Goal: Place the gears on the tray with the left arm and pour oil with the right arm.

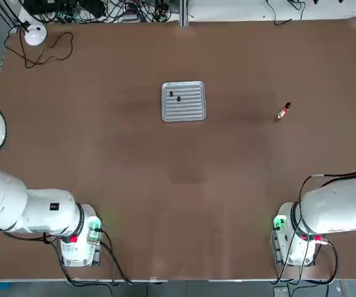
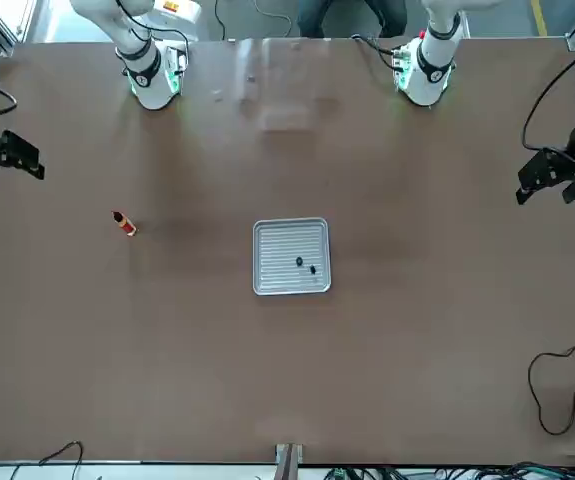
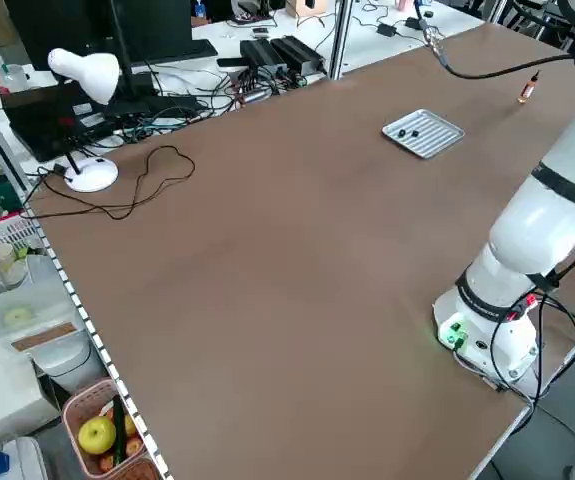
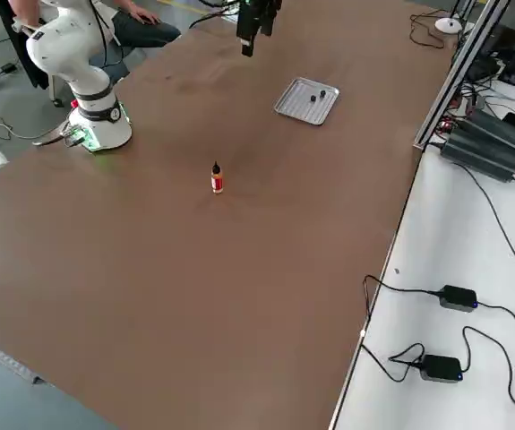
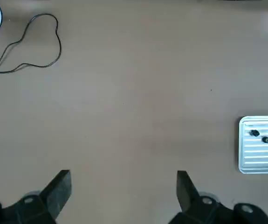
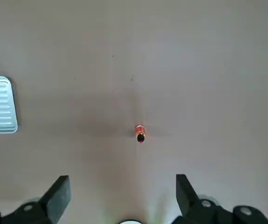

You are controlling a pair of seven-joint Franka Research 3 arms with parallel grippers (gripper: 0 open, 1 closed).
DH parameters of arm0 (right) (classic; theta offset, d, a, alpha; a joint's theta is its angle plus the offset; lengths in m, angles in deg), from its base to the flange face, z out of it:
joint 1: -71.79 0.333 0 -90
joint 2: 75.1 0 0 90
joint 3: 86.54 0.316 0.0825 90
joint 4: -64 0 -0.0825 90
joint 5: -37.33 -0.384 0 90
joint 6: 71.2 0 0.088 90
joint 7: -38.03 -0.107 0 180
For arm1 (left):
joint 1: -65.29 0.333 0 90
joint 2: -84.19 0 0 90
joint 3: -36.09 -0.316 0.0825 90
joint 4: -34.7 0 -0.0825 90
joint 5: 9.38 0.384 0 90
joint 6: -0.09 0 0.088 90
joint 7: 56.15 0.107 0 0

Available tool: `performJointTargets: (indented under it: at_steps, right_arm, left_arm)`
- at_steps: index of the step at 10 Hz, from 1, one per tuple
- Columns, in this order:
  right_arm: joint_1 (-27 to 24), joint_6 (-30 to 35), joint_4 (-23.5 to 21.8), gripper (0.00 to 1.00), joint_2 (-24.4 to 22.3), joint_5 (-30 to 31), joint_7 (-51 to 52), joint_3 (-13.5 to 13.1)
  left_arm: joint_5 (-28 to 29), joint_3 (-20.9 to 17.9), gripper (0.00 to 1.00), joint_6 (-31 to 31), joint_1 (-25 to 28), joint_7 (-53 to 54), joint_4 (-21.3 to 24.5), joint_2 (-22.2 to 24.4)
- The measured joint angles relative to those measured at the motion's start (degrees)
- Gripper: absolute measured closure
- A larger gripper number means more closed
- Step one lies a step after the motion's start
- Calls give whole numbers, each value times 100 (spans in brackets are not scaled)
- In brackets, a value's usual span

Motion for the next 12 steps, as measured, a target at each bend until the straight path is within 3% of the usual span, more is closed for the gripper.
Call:
performJointTargets:
  at_steps: [12]
  right_arm:
    - [-11, -205, 4, 0, 3, -145, -125, -37]
  left_arm:
    - [0, 1, 0, 3, -2, 0, -143, -2]
